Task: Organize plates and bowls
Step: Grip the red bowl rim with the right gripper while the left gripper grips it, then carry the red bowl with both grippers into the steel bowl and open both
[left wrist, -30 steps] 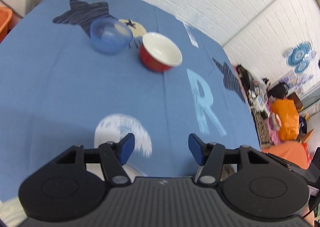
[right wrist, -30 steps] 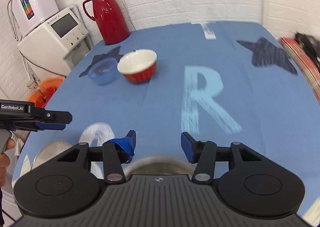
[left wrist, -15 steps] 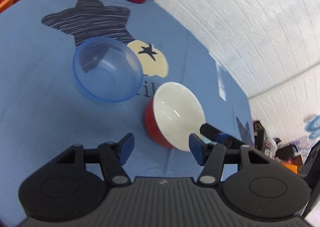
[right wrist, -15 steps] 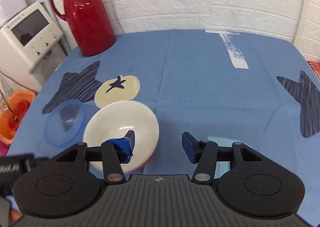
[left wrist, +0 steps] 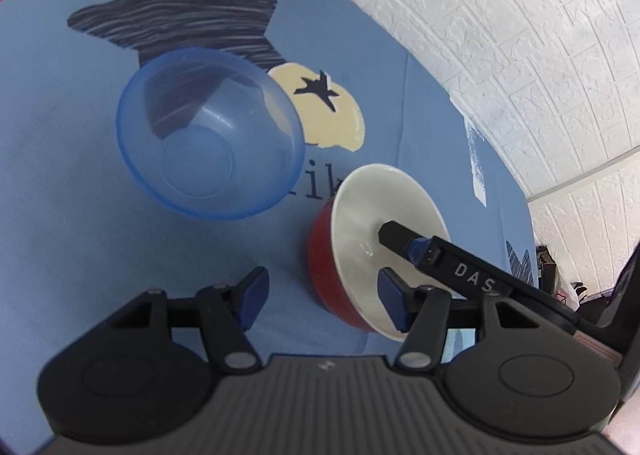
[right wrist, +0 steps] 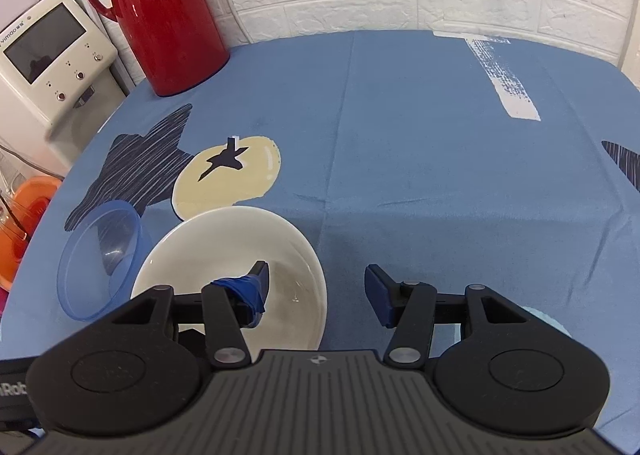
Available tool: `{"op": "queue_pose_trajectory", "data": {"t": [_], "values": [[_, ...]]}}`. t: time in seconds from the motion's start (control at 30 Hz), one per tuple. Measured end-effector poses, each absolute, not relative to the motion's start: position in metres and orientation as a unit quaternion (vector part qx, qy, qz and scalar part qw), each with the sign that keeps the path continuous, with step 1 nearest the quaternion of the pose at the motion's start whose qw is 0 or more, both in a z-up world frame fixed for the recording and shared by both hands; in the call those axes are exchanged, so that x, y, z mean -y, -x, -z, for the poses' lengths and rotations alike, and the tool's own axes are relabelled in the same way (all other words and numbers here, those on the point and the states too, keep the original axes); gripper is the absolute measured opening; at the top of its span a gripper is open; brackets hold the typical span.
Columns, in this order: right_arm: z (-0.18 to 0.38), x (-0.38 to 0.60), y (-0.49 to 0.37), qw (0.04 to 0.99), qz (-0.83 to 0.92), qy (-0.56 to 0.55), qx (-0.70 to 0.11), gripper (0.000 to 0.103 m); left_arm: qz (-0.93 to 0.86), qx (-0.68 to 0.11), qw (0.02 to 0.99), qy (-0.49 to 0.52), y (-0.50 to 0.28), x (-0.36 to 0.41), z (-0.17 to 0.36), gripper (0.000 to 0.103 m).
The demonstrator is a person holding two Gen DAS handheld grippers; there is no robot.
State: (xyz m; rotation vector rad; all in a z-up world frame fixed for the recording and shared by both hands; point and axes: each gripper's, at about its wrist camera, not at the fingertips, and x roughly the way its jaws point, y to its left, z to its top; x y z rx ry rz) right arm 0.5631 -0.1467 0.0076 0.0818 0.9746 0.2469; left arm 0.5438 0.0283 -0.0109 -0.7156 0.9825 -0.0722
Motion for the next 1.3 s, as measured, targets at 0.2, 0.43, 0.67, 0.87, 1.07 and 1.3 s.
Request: {"op": "queue_pose_trajectory", "data": {"t": [0.2,0.43,0.67,0.87,1.07,1.3], "values": [[-0.011,0.142,-0.562,0.883,-0.131,-0.019,-0.449,0.029,0.029,-0.455,0.825,0.334,-0.548,-0.033,0.010,0.059],[-0.005,0.135,-0.552,0.876,-0.166,0.005,-0.453,0.006,0.032,-0.458,0.840,0.288,-0.552,-0.027,0.004,0.013],[-0.011,0.133,-0.525,0.865,-0.179,0.008,-0.468,0.006,0.052,-0.466,0.844,0.262,-0.535,-0.030,-0.002,0.007],[-0.039,0.135,-0.472,0.869,-0.182,0.014,-0.460,0.008,0.071,-0.472,0.845,0.243,-0.486,-0.025,-0.026,0.005],[-0.081,0.155,-0.388,0.880,-0.167,0.024,-0.444,0.010,0.107,-0.475,0.847,0.211,-0.413,-0.001,-0.062,0.004],[-0.075,0.201,-0.301,0.874,-0.126,-0.020,-0.469,0.012,0.162,-0.506,0.826,0.189,-0.336,0.035,-0.061,0.004]]}}
